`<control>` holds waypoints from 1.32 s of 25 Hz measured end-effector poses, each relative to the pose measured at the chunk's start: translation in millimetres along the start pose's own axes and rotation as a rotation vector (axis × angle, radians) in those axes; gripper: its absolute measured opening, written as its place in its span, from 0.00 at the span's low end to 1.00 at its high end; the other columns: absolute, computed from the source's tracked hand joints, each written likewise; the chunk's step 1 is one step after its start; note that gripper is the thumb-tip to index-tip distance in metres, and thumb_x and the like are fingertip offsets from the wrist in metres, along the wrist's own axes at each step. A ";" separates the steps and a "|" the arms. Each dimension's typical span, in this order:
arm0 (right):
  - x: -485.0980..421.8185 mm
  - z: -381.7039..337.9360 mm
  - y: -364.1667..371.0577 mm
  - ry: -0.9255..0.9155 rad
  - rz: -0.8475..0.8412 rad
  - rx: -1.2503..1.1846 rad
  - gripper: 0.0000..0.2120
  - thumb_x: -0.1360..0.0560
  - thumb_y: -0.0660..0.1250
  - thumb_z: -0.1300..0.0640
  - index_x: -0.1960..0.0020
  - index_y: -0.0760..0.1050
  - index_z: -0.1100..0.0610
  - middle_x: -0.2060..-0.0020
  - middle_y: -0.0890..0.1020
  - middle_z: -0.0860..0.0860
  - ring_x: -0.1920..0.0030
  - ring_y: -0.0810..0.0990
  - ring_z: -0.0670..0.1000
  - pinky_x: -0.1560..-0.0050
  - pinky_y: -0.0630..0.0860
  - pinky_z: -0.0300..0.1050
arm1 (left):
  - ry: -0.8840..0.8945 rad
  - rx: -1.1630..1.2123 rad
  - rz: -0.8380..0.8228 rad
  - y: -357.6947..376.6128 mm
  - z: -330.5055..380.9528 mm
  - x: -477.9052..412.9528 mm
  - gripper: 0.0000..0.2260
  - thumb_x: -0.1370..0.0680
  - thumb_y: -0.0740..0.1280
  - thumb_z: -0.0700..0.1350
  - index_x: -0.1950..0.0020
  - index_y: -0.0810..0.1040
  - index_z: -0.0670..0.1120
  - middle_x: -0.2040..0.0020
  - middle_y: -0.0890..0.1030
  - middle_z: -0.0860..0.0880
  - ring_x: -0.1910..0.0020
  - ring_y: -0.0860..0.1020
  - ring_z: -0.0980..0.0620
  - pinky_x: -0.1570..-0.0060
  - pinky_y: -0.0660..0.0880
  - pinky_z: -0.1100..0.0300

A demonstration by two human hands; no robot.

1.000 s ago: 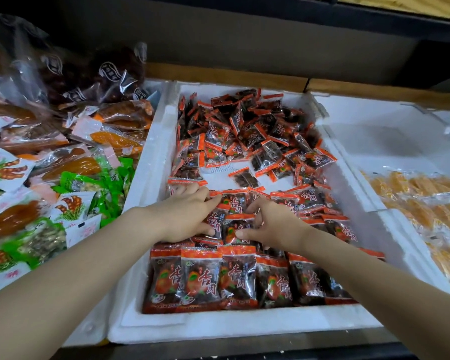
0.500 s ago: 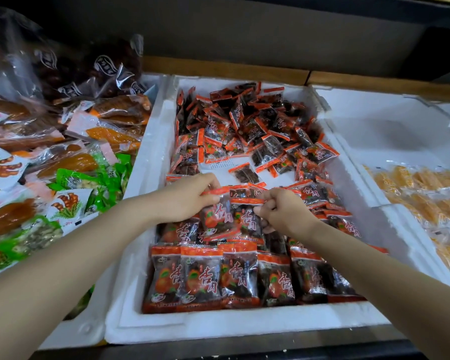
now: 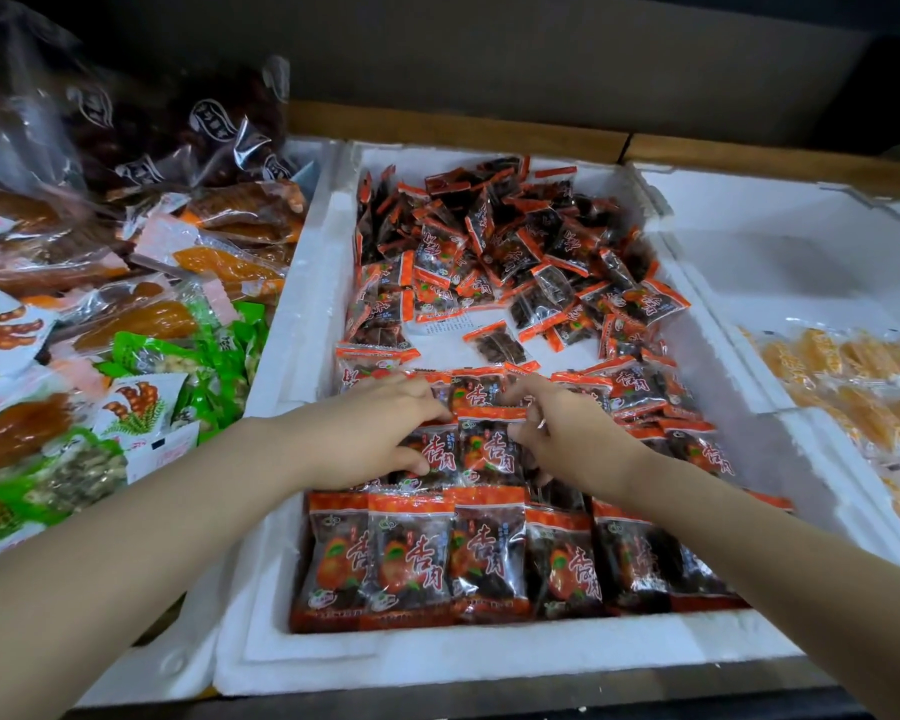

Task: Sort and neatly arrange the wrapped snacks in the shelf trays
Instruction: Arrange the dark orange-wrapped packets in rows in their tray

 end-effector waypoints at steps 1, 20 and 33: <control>3.0 -3.7 -1.5 -0.123 0.024 0.228 0.13 0.20 0.60 0.59 0.36 0.68 0.52 0.48 0.75 0.52 0.56 0.78 0.52 0.55 0.78 0.49 | 0.008 -0.035 -0.004 -0.5 0.3 0.3 0.24 0.22 0.64 0.52 0.27 0.63 0.52 0.36 0.67 0.52 0.31 0.61 0.51 0.32 0.57 0.57; -148.4 68.2 -59.1 0.226 0.345 0.105 0.37 0.30 0.73 0.51 0.31 0.58 0.64 0.34 0.65 0.63 0.39 0.72 0.61 0.46 0.70 0.47 | -0.328 0.231 0.083 -15.1 -17.6 -170.8 0.34 0.30 0.73 0.56 0.31 0.67 0.40 0.31 0.69 0.42 0.33 0.68 0.44 0.37 0.69 0.53; -95.6 29.4 -88.8 -0.044 0.570 -0.391 0.14 0.32 0.75 0.61 0.54 0.71 0.55 0.68 0.80 0.46 0.67 0.78 0.40 0.61 0.75 0.33 | -0.433 0.685 0.859 -43.2 -25.0 -114.9 0.13 0.27 0.72 0.48 0.58 0.69 0.45 0.61 0.75 0.47 0.64 0.74 0.48 0.67 0.67 0.63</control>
Point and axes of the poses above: each hand's wrist, its own x-axis away from the middle knuckle, its own y-axis out of the palm, z = x × y, the point moved 3 cm from there along -x, towards the middle knuckle
